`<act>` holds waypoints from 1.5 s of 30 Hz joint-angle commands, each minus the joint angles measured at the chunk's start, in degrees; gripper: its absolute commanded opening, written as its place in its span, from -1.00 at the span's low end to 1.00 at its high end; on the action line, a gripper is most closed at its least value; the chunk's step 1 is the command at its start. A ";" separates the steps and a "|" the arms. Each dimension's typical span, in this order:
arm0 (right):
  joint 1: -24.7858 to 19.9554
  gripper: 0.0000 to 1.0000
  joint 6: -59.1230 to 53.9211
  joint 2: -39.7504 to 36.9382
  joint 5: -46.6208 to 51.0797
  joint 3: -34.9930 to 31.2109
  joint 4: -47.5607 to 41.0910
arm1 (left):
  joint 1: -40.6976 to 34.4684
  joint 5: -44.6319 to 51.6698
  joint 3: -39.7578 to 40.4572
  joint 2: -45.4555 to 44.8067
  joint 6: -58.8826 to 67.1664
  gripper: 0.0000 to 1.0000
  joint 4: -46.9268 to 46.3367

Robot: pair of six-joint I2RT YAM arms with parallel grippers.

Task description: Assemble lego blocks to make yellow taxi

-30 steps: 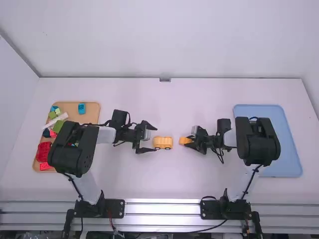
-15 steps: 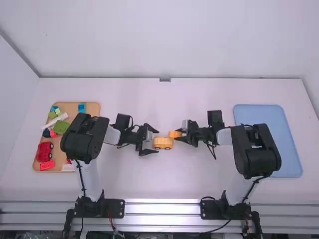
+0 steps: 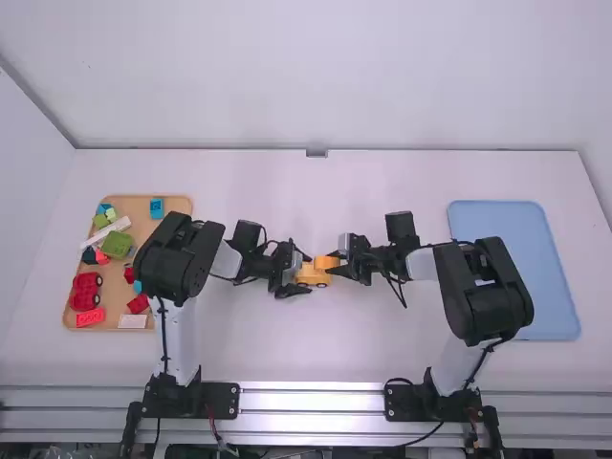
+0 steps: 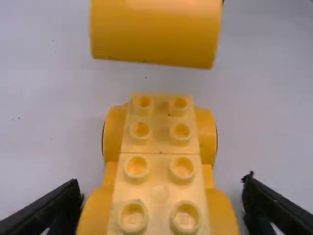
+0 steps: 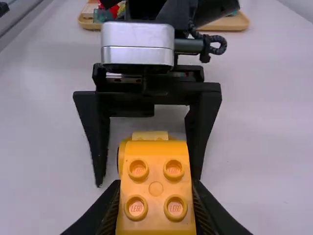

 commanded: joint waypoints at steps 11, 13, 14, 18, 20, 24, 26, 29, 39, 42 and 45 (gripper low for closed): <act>1.97 -0.96 0.92 3.37 -3.45 1.57 1.84 | -0.15 0.52 0.33 1.29 -0.46 -0.14 -0.31; 2.45 -0.96 2.01 5.25 -3.32 3.13 1.79 | -0.15 0.52 0.33 1.29 -0.44 -0.15 -0.28; 2.67 -0.96 2.78 5.92 -3.19 3.98 1.46 | -0.15 0.50 0.33 1.29 -0.46 -0.16 -0.31; 4.00 -0.98 1.36 6.47 -2.64 6.19 -2.21 | 0.22 0.57 0.33 1.29 -0.48 -0.16 -0.26; 4.46 -1.00 0.35 6.47 -1.99 6.45 -3.32 | 0.22 0.50 0.37 1.29 -0.48 -0.14 -0.28; 5.14 -1.00 0.26 6.47 0.15 6.16 -3.17 | -0.15 0.52 0.44 1.29 -0.85 -0.14 -0.09; 5.88 -1.00 0.22 6.86 0.46 6.16 -3.21 | -0.15 0.55 0.44 1.29 -0.87 -0.14 -0.07; 6.56 -1.00 0.02 8.22 0.81 6.34 -2.32 | 0.20 0.61 0.44 1.29 -0.87 -0.14 -0.15; 6.78 -1.00 2.64 10.32 4.07 6.21 -0.04 | -0.15 0.72 0.44 1.29 -0.87 -0.15 -0.26; 6.73 -1.00 2.64 10.29 6.01 6.23 -0.48 | 0.04 0.72 0.44 1.29 -0.85 -0.15 -0.28; 6.60 -1.00 2.62 10.19 3.74 6.34 -0.52 | 0.20 0.57 0.44 1.29 -0.90 -0.16 -0.28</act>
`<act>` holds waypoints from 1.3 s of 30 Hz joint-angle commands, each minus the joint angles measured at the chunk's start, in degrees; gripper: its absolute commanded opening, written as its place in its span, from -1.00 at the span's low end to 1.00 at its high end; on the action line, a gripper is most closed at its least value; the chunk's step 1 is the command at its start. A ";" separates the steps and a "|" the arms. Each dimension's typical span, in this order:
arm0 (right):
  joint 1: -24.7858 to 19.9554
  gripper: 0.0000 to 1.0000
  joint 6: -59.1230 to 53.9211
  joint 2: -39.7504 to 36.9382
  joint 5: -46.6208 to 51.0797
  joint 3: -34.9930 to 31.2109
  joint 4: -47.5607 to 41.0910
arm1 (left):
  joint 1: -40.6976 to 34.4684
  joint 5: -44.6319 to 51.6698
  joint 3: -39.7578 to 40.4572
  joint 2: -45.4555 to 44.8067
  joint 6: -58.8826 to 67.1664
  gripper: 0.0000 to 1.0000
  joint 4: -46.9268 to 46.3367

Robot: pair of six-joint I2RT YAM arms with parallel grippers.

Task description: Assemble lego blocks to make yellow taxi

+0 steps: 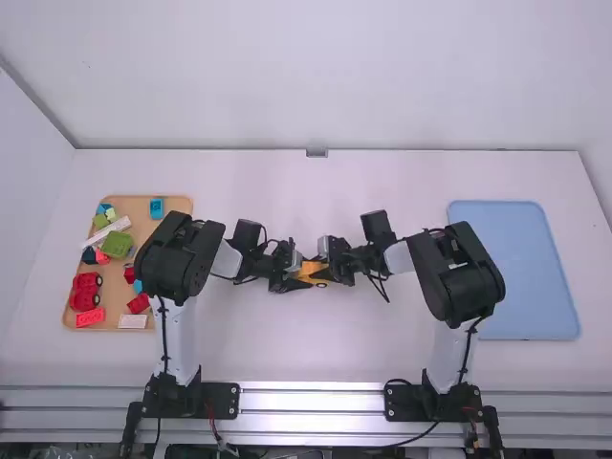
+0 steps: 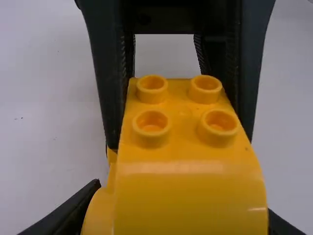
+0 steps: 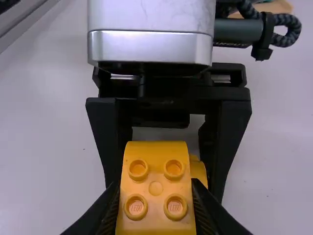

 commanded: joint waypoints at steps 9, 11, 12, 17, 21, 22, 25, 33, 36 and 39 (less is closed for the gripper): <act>-3.19 -1.00 0.85 1.22 -2.03 1.57 -3.52 | -0.07 0.44 0.22 1.11 -0.22 -0.17 -0.46; -3.43 -1.00 -0.42 1.11 -1.38 2.21 -6.21 | -0.04 0.44 0.22 1.11 -0.24 -0.17 -0.44; -3.39 -1.00 -2.51 1.11 -1.44 2.47 -8.11 | -0.07 0.46 0.22 1.11 -0.22 -0.17 -0.44; -1.73 -1.00 -4.70 1.11 -1.05 2.34 -9.18 | -0.04 0.44 0.24 1.11 -0.22 -0.17 -0.24; -0.55 -1.00 -4.66 1.11 1.62 2.43 -9.16 | -0.04 0.44 0.22 1.11 -0.24 -0.17 -0.22; 0.04 -1.00 -4.68 1.14 2.84 2.43 -9.18 | -0.04 0.44 0.22 1.11 -0.22 -0.17 -0.22; 1.40 -1.00 -4.66 1.14 4.83 2.38 -9.01 | -0.04 0.44 0.22 1.11 -0.24 -0.17 -0.22; 2.34 -1.00 -3.23 1.14 8.20 2.38 -8.98 | -0.04 0.59 0.22 1.11 -0.24 -0.19 -0.24; 2.54 -1.00 -2.08 1.16 10.05 2.38 -9.22 | -0.04 0.57 0.22 1.11 -0.24 -0.19 -0.24; 3.74 -1.00 -0.13 1.16 14.43 2.16 -9.09 | -0.07 0.59 0.22 1.11 -0.22 -0.19 -0.26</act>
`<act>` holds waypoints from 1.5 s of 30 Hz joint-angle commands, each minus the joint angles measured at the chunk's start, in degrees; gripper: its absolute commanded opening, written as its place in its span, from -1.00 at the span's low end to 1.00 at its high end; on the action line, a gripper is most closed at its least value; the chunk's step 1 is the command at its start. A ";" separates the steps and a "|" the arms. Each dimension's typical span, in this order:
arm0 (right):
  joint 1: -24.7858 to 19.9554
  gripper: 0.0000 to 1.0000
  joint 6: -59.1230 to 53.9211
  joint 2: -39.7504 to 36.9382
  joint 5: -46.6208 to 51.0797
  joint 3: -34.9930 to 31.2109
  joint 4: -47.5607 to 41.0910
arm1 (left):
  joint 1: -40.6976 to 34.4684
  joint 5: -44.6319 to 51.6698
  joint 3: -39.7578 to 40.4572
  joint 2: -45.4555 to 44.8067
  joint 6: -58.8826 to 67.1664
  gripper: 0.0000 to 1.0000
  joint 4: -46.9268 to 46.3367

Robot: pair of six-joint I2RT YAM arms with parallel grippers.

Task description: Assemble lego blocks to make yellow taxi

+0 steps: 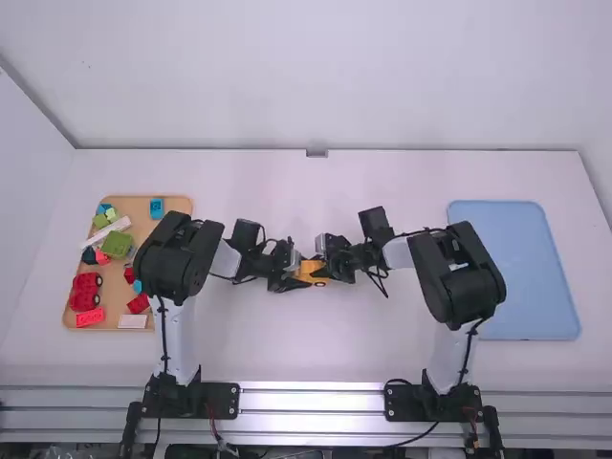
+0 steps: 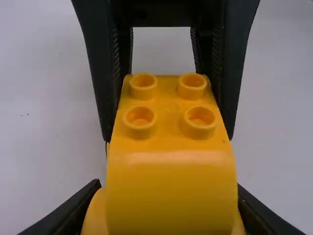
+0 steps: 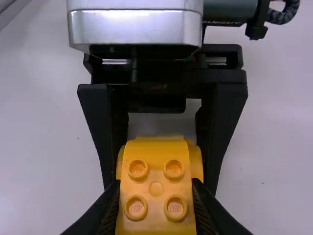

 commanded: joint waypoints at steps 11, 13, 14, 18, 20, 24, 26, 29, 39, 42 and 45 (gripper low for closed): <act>4.35 -1.00 0.28 1.86 16.33 -0.96 -4.00 | -0.42 0.37 0.22 1.11 -0.42 -0.23 -0.22; 4.35 -1.00 0.26 1.86 17.29 -0.90 -4.17 | -0.42 0.39 0.22 1.11 -0.44 -0.23 -0.22; 4.35 -1.00 0.74 1.84 17.07 -0.85 -4.00 | -0.42 0.37 0.22 1.11 -0.42 -0.23 -0.22; 3.43 -1.00 4.15 1.84 12.35 -0.87 -0.52 | -0.42 0.37 0.22 1.11 -0.42 -0.26 -0.20; 2.67 -1.00 5.35 1.84 9.33 -0.85 1.11 | -0.44 0.39 0.22 1.11 -0.44 -0.28 -0.22; -0.15 -0.67 6.23 1.84 -2.93 -0.87 5.25 | -0.42 0.39 0.22 1.11 -0.44 -0.30 -0.22; -1.27 -0.38 6.23 1.84 -6.84 -0.85 6.49 | -0.42 0.39 0.22 1.11 -0.42 -0.31 -0.22; -2.69 0.10 6.23 1.84 -9.92 -0.87 7.89 | -0.42 0.42 0.22 1.11 -0.42 -0.31 -0.22; -7.54 0.98 5.88 -1.66 -11.82 -0.98 3.74 | -0.52 0.42 0.22 1.11 -0.44 0.40 -0.22; -9.29 0.98 2.89 -2.60 -5.99 -1.20 -2.01 | -0.50 0.24 0.24 1.11 -0.48 0.98 -0.50; -9.60 0.98 1.49 -2.56 0.24 -2.99 -2.56 | 0.02 -2.80 0.22 0.48 -3.98 0.98 -0.55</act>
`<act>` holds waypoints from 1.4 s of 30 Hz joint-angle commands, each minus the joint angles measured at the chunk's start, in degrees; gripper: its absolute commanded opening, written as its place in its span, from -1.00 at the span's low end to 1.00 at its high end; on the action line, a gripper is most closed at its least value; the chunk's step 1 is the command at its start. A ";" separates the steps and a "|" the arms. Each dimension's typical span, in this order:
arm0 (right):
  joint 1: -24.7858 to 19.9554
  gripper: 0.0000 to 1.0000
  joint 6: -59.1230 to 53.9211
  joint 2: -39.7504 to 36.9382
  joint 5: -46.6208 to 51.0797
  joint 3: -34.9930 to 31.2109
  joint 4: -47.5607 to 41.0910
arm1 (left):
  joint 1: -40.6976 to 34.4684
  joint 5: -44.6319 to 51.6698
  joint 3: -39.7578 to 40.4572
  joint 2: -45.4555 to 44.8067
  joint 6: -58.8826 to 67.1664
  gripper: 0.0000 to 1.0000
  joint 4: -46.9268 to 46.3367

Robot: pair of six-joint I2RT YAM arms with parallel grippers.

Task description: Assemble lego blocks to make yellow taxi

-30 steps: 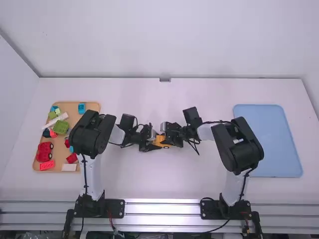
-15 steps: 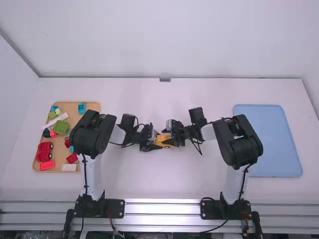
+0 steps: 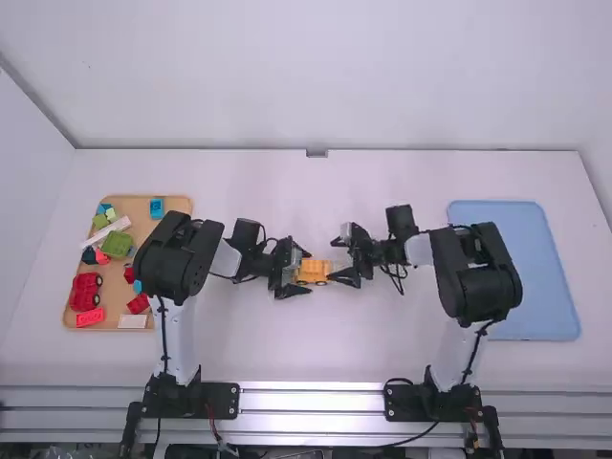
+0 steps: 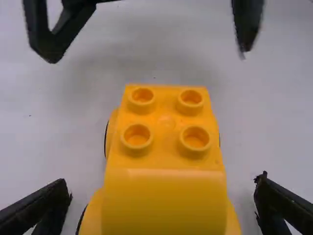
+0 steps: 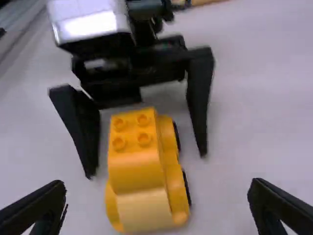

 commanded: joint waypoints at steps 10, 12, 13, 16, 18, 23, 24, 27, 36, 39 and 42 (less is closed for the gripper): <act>0.55 0.98 -1.25 -1.64 4.76 -9.16 11.98 | 0.68 -11.65 -0.11 -16.65 0.76 0.98 -18.80; 1.68 0.98 -1.27 -1.64 4.90 -9.62 12.55 | 0.66 -13.51 -0.11 -23.04 0.76 0.98 -23.45; 2.29 0.98 -1.29 -1.64 4.90 -9.62 12.52 | 0.81 -14.01 -0.11 -25.35 0.74 0.98 -24.94; 4.57 0.97 0.63 -1.64 6.29 -9.62 14.47 | 1.99 -14.88 -0.11 -32.81 0.76 0.98 -29.09; 6.12 0.98 2.91 -1.64 9.81 -9.62 16.48 | 2.84 -15.54 -0.11 -37.51 0.63 0.98 -31.47; 8.85 0.98 4.02 -1.64 6.95 -9.60 22.58 | 5.27 -20.85 -0.11 -48.48 -10.99 0.98 -34.01; 9.60 0.98 6.36 -1.64 7.43 -9.60 24.63 | 6.05 -23.67 -0.11 -50.99 -14.93 0.98 -34.34; 11.96 0.98 9.35 -1.64 10.58 -8.81 25.55 | 7.30 -29.49 -0.13 -54.80 -21.29 0.98 -34.99; 17.27 0.87 8.79 -1.64 20.17 -1.27 12.74 | 7.58 -38.21 -0.20 -58.42 -26.23 0.98 -37.79; 17.57 0.65 8.76 -1.64 20.70 -1.14 12.59 | 7.43 -38.23 -0.76 -58.42 -25.59 0.98 -37.59; 17.57 0.54 8.72 -1.64 20.74 -1.31 12.63 | 7.41 -38.23 -1.31 -58.42 -25.62 0.98 -37.05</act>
